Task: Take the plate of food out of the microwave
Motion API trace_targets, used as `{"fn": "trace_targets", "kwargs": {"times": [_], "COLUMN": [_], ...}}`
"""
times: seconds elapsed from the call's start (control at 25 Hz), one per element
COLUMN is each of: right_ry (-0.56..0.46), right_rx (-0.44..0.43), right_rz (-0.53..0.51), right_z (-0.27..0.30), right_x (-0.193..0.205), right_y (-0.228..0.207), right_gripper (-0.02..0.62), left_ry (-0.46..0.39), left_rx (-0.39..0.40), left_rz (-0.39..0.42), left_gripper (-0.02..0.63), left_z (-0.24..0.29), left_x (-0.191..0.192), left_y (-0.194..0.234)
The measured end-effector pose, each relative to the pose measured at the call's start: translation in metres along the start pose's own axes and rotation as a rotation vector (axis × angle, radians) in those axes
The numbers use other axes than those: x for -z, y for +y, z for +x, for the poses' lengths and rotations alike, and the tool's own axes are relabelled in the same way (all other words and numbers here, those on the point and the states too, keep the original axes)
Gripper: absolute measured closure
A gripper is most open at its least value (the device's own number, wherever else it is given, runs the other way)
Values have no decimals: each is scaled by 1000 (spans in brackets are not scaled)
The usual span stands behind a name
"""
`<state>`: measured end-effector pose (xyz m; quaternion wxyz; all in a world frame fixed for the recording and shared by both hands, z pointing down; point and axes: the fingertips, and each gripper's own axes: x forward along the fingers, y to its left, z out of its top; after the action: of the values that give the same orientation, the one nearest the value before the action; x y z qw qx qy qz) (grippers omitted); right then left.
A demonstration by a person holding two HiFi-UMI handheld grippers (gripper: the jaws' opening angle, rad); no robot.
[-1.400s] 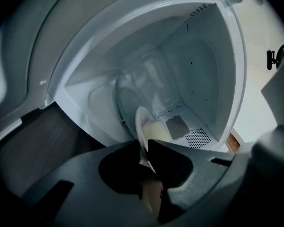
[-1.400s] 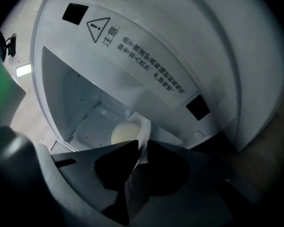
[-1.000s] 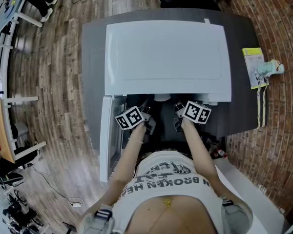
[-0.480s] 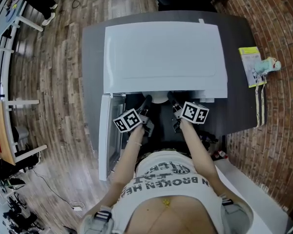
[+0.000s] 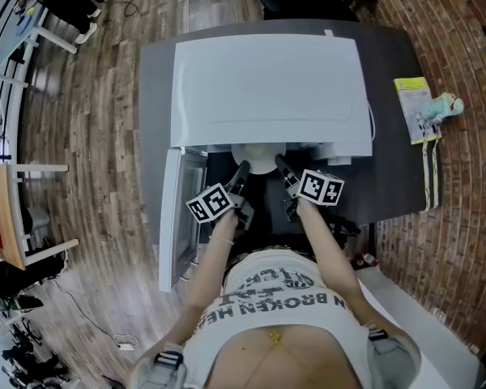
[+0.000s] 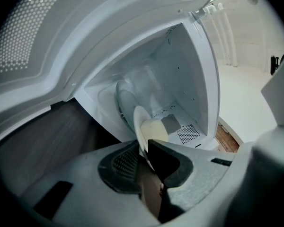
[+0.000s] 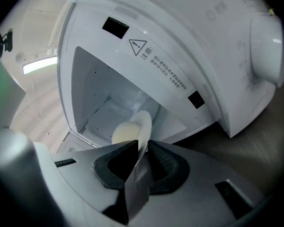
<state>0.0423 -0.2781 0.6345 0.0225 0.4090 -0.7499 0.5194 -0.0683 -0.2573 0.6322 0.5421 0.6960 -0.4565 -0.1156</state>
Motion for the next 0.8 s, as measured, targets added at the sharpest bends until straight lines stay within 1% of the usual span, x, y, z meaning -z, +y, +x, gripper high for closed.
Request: {"fn": "trace_targets", "kwargs": {"times": [0.52,0.8], "right_ry": [23,45], "right_rx": [-21,-44], "right_rz": [-22,-31], "right_z": [-21,-30], "right_x": [9,9], "right_y": [-3,-7], "right_gripper": [535,534], "left_ry": [-23,-49], "left_rx": [-10,-25], "left_rz": [-11,-10], "left_gripper": [548,548], "left_z": [-10,-13], "left_x": [22,32], "left_y": [-9,-17]}}
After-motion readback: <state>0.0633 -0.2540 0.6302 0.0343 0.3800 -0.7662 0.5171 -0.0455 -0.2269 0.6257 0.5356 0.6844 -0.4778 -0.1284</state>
